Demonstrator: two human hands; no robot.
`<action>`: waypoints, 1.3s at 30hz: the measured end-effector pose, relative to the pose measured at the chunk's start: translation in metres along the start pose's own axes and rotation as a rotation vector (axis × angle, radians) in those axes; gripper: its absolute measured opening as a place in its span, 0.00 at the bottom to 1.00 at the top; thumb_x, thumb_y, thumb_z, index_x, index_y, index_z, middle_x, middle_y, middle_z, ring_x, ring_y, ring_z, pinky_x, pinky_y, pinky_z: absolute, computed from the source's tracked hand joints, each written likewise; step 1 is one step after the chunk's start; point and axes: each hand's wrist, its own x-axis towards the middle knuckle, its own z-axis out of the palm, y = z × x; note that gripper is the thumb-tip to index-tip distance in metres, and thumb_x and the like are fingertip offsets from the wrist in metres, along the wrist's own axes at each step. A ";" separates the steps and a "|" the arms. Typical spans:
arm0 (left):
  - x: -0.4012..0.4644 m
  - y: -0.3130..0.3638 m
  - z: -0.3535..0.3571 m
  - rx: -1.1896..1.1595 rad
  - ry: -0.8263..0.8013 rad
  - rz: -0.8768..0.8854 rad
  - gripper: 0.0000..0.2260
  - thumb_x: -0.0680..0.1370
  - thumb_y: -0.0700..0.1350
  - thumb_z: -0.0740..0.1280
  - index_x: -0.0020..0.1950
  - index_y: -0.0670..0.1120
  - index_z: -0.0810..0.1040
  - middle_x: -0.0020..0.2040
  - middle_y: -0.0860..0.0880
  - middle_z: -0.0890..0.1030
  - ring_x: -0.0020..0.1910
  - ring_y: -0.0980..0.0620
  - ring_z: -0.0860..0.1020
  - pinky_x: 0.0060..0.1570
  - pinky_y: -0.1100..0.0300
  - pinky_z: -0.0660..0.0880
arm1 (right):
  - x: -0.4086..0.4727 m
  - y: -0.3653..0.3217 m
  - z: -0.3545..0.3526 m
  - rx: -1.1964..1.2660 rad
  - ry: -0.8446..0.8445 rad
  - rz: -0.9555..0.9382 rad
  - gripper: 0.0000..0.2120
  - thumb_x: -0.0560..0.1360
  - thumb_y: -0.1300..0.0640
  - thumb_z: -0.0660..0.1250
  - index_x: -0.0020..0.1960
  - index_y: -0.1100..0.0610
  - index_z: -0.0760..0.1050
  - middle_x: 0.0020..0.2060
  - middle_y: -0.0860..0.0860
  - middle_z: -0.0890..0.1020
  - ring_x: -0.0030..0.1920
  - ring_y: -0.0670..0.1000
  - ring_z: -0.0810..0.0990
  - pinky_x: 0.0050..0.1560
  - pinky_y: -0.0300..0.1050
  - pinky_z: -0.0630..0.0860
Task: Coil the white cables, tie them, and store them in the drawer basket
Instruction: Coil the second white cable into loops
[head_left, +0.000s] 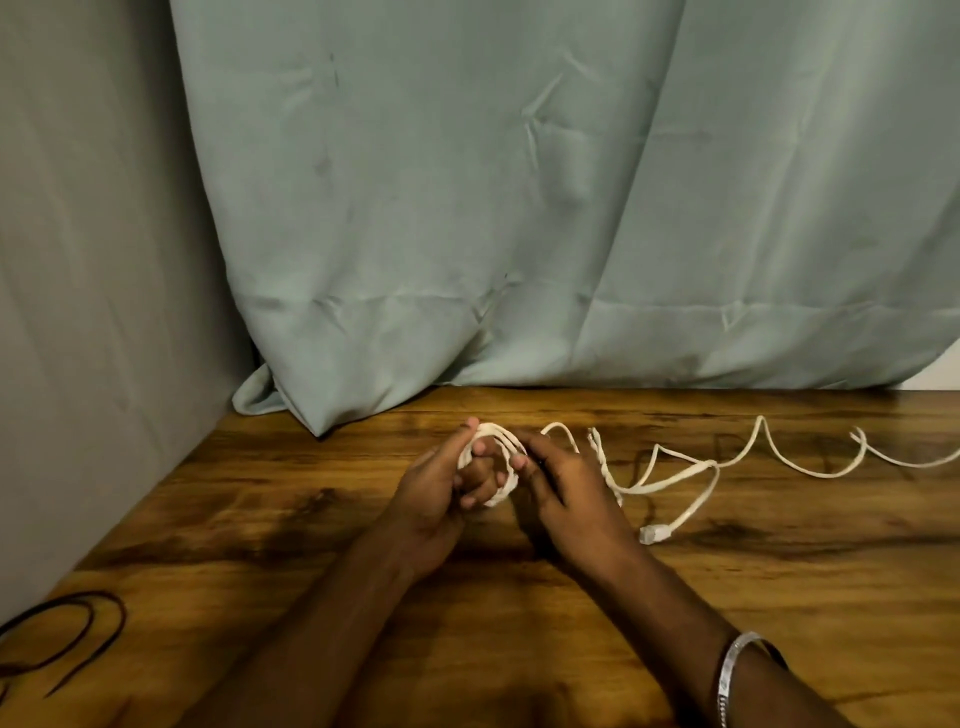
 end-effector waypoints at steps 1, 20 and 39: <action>0.003 0.004 -0.002 -0.075 0.046 0.022 0.18 0.82 0.52 0.59 0.34 0.47 0.71 0.20 0.53 0.60 0.23 0.53 0.63 0.39 0.60 0.69 | 0.000 0.001 -0.002 -0.041 0.003 0.015 0.15 0.84 0.45 0.58 0.68 0.41 0.76 0.55 0.42 0.85 0.55 0.44 0.82 0.57 0.53 0.80; 0.012 0.020 -0.013 0.000 0.220 0.281 0.18 0.85 0.49 0.54 0.38 0.43 0.67 0.35 0.38 0.85 0.32 0.43 0.85 0.36 0.53 0.82 | -0.009 -0.020 -0.007 -0.491 -0.129 -0.258 0.10 0.84 0.48 0.62 0.57 0.46 0.82 0.47 0.44 0.85 0.44 0.48 0.81 0.42 0.52 0.79; 0.004 0.019 -0.009 0.280 0.300 0.492 0.18 0.86 0.47 0.56 0.38 0.43 0.70 0.24 0.46 0.77 0.23 0.50 0.75 0.30 0.58 0.74 | -0.009 -0.014 -0.008 -0.317 -0.081 -0.265 0.17 0.83 0.43 0.58 0.61 0.46 0.83 0.50 0.42 0.87 0.48 0.44 0.83 0.46 0.50 0.79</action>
